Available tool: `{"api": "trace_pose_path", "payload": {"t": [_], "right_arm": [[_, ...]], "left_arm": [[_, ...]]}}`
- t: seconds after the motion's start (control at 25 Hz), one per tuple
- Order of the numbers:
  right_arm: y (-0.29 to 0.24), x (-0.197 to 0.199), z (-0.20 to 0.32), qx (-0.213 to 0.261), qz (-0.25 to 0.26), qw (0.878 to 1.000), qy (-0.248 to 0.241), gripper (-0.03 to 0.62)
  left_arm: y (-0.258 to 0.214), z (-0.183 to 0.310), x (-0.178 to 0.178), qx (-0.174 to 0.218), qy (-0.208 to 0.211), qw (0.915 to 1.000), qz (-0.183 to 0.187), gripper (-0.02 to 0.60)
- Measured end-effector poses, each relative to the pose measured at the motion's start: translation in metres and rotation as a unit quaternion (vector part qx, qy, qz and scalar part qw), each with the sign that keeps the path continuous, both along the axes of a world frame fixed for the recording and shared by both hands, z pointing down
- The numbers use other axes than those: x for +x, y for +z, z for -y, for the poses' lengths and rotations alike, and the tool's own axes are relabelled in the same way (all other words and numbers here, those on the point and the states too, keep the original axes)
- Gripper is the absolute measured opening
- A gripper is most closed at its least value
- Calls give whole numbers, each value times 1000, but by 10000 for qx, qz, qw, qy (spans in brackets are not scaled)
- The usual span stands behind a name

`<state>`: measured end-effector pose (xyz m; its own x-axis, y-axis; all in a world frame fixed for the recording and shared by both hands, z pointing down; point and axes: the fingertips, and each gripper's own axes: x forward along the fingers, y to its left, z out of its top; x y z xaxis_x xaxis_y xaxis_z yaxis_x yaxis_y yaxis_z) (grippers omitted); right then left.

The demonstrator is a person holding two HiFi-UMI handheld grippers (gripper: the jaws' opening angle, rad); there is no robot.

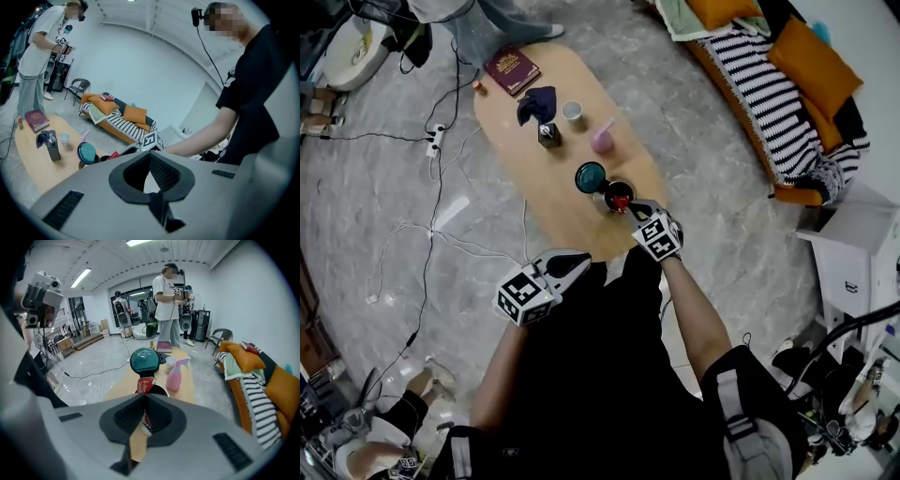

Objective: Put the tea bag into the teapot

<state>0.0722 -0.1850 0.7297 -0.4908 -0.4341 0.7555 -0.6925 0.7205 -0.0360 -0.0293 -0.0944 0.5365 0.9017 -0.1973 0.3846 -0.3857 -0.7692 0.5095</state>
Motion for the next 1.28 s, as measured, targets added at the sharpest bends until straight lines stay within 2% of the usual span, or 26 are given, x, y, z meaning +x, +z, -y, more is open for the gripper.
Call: {"api": "trace_pose_path", "payload": {"t": [0.2, 0.56, 1.04, 1.28], "right_arm": [[21, 1, 7, -63, -9, 9999, 99, 12], [43, -3, 14, -267, 19, 9996, 91, 14], [55, -12, 15, -456, 381, 9982, 71, 15], [60, -10, 9, -498, 361, 9980, 119, 58]], "left_arm": [[0, -2, 13, -3, -63, 10000, -16, 9], [15, -18, 21, -260, -43, 9995, 174, 9], [20, -19, 27, -384, -159, 9989, 201, 9], [21, -22, 25, -403, -148, 9988, 223, 9]]}}
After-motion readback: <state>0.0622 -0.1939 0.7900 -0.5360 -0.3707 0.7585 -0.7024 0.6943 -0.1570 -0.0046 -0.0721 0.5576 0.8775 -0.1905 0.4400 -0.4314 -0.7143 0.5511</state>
